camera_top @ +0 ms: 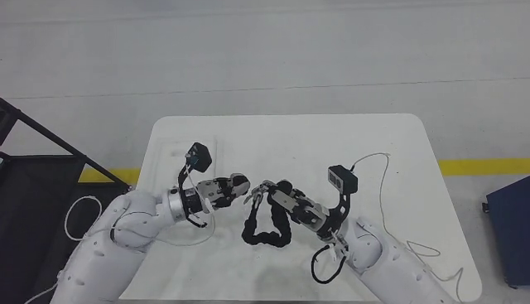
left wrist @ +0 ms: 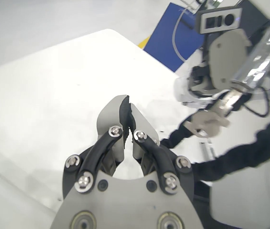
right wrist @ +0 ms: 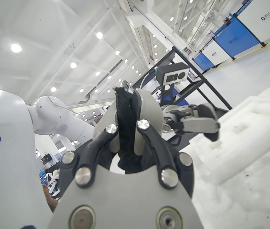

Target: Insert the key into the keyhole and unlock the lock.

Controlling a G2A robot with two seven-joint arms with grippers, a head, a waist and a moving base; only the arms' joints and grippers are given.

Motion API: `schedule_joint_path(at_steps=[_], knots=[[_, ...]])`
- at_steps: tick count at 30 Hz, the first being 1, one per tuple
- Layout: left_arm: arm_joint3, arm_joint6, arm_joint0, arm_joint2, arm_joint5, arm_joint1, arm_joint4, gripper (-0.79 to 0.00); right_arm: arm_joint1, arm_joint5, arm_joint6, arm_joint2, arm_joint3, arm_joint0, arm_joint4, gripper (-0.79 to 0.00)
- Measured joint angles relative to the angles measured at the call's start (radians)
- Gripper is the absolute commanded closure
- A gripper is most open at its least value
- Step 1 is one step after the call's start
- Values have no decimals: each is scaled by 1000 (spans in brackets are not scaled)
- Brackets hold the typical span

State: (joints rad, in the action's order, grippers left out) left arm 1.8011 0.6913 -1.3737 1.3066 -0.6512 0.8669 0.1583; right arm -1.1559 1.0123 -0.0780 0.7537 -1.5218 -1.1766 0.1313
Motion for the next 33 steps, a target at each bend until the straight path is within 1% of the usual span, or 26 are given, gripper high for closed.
schedule_joint_path(at_steps=[1,2,5,7,9,10,12,14,18,21,26,28,33], knots=[[14,59,-10,20,7,-7,-87,-696,-2,0,-16,3,2,0,6,0],[36,133,-28,50,18,-16,-188,-785,-5,0,-40,6,6,0,17,0],[86,278,-83,128,44,-35,-370,-785,-16,0,-102,6,26,4,55,0],[100,329,-107,167,55,-43,-426,-785,-22,0,-143,6,42,9,79,0],[114,350,-124,193,66,-47,-437,-785,-29,0,-188,4,59,15,110,0],[135,349,-132,193,79,-47,-433,-785,-31,0,-204,2,65,17,122,0],[208,326,-159,191,123,-46,-404,-785,-35,0,-235,-4,75,24,144,0],[256,310,-193,200,145,-47,-376,-785,-38,0,-259,-12,85,31,160,0],[287,287,-242,223,148,-48,-332,-785,-43,0,-289,-34,92,49,172,0],[301,243,-264,227,165,-46,-272,-785,-48,0,-305,-54,92,65,176,0],[320,140,-277,227,213,-41,-130,-785,-51,0,-322,-86,82,84,189,0],[316,127,-271,220,220,-39,-114,-785,-50,0,-329,-94,78,86,194,0],[295,128,-227,182,221,-36,-74,-785,-46,0,-350,-113,67,90,206,0]])
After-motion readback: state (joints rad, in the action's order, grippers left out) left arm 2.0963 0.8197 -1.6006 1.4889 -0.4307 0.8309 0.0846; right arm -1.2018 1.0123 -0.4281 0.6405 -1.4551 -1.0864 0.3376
